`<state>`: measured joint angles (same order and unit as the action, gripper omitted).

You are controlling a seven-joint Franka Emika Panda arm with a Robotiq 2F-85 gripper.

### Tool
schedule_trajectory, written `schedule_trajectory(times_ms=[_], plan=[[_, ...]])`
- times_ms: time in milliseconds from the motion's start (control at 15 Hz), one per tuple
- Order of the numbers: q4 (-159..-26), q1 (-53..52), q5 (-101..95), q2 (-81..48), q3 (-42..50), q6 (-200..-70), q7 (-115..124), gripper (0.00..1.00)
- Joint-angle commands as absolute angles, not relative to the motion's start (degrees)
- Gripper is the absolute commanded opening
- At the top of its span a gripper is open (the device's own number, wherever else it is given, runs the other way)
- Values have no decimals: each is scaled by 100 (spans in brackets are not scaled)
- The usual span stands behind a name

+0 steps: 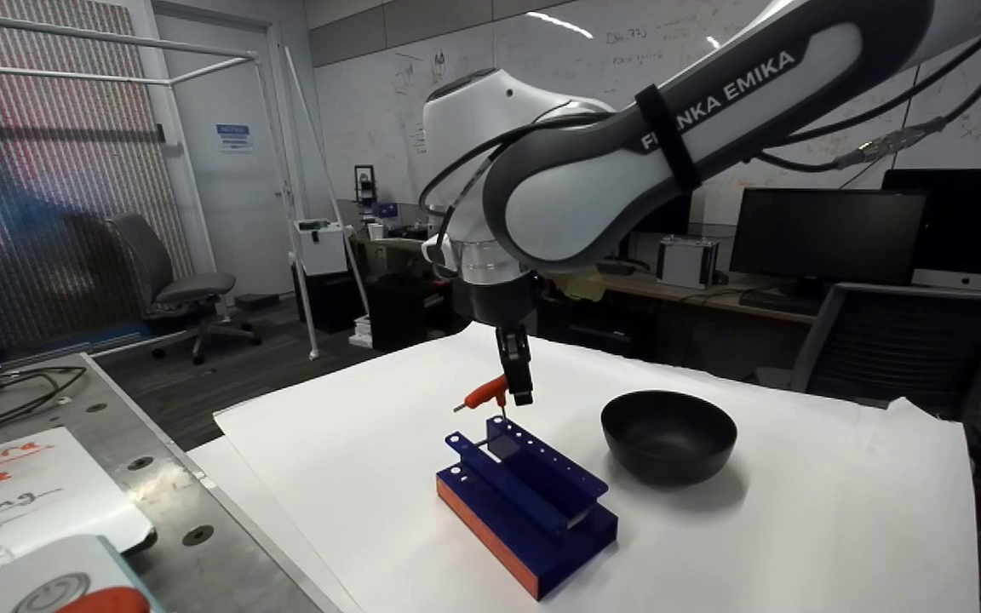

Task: Pick up the orange objects and put it in the bowl

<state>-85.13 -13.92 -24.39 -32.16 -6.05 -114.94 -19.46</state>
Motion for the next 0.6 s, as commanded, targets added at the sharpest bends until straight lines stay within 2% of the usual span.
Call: schedule_trajectory(times_ms=[0,400,467,533], plan=[[-8239,-1438,-2560,-3348,-626,-11391,-2156,98],[-8145,-1489,-2564,-3447,-662,-11401,-2335,100],[-8132,-1507,-2566,-3466,-663,-11417,-2314,93],[-8131,-1532,-2608,-3479,-653,-11457,-2299,75]])
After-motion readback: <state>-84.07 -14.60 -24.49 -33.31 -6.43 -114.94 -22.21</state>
